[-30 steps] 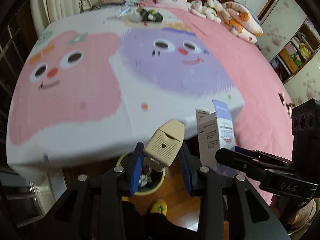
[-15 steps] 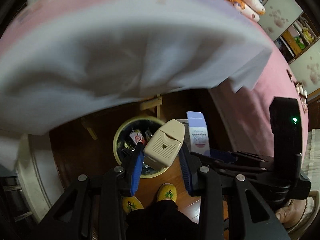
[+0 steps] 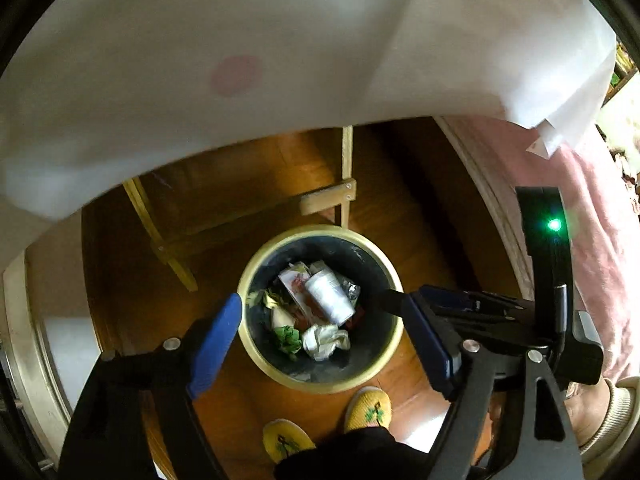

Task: Collect trash
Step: 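Raise both tools back above the table toward the bottle and tea box, then grasp the green tea box with the right tool while the left tool grasps the clear bottle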

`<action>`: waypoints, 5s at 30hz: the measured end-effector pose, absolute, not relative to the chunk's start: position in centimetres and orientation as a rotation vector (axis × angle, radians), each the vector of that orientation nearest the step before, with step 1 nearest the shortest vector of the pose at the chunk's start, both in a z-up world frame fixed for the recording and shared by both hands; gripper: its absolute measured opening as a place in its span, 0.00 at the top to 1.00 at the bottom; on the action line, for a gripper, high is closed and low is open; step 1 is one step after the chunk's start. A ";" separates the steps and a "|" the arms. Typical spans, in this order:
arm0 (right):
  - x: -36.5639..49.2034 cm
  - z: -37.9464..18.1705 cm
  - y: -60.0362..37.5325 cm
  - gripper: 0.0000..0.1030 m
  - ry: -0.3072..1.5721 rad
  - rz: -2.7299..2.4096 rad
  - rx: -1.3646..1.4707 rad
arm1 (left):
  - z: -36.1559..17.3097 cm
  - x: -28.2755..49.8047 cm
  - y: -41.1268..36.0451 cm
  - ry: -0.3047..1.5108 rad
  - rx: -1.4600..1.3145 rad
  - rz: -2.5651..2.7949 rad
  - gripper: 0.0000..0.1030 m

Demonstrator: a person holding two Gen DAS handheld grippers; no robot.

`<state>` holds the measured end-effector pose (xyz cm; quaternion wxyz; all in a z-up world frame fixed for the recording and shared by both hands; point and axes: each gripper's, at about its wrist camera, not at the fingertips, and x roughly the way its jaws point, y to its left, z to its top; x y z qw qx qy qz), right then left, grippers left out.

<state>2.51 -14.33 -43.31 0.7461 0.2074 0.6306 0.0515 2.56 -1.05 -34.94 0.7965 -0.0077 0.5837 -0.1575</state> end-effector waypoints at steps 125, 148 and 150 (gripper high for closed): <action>56.4 -10.3 -22.6 0.80 1.164 0.525 0.194 | -13.2 58.0 -1.0 1.294 -0.578 0.292 0.21; 52.4 -10.1 -21.9 0.80 1.180 0.587 0.209 | -11.1 55.2 -2.1 1.235 -0.462 0.200 0.73; 51.3 -9.8 -21.5 0.80 1.182 0.588 0.198 | -10.9 54.1 -2.1 1.242 -0.462 0.183 0.73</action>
